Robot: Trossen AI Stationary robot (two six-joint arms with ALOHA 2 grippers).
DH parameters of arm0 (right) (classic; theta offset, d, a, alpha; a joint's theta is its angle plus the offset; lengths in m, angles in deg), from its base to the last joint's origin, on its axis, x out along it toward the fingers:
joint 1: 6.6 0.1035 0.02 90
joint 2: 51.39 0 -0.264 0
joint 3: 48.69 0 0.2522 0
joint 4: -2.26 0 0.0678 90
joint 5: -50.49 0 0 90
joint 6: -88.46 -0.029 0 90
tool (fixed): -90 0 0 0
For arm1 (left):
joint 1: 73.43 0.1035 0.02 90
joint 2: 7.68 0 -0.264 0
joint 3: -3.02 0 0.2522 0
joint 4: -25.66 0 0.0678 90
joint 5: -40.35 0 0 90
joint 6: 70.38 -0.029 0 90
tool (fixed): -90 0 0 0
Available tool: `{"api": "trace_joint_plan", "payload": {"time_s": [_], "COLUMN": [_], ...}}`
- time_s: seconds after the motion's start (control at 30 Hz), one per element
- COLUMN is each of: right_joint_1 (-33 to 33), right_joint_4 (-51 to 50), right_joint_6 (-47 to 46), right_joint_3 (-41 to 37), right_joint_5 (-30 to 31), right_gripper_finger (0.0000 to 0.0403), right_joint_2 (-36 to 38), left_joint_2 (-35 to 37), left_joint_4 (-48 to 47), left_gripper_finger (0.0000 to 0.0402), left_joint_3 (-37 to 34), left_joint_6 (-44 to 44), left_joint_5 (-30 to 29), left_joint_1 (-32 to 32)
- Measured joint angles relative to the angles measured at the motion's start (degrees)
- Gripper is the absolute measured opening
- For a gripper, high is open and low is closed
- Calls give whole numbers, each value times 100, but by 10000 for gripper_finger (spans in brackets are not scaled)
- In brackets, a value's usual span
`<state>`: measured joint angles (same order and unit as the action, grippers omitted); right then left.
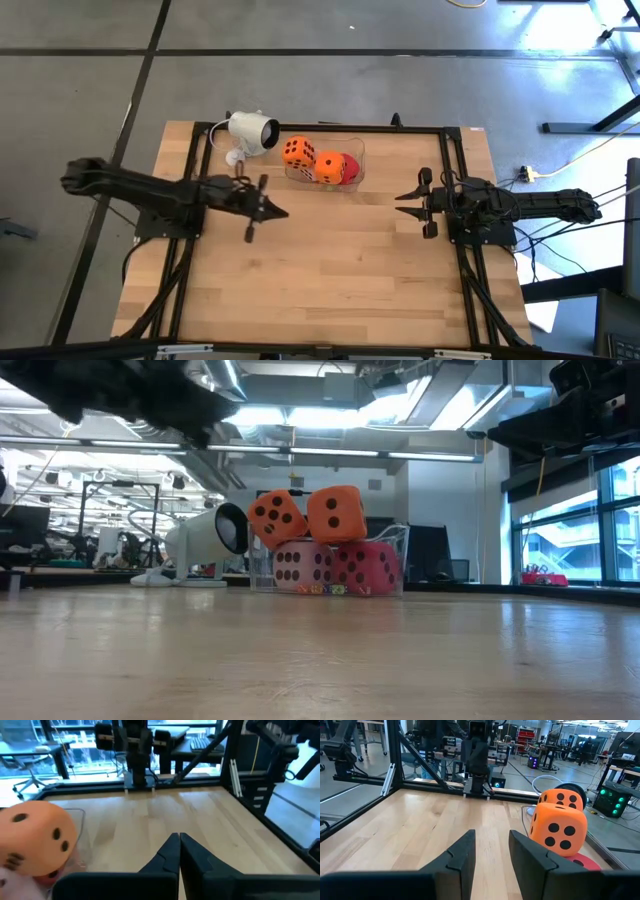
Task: Pick & Place Dice
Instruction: Return to Home Position
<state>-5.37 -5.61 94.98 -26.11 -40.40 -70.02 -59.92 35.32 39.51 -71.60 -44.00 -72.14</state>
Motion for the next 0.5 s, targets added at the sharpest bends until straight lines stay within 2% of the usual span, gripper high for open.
{"api": "trace_joint_plan", "payload": {"time_s": [0.17, 0.37, 0.5], "right_joint_1": [0, 0, 0], "right_joint_4": [0, 0, 0], "right_joint_6": [1, -1, -1], "right_joint_3": [0, 0, 0], "right_joint_5": [0, 0, 0], "right_gripper_finger": [119, 119, 119], "right_joint_2": [0, -1, -1], "left_joint_2": [1390, 2903, 3757], "left_joint_4": [-713, -1083, -1854], "left_gripper_finger": [2, 2, 2], "left_joint_3": [-376, -948, -1030], "left_joint_6": [-1, -35, -145], "left_joint_5": [-2, -3, -6], "left_joint_1": [15, 15, 15]}}
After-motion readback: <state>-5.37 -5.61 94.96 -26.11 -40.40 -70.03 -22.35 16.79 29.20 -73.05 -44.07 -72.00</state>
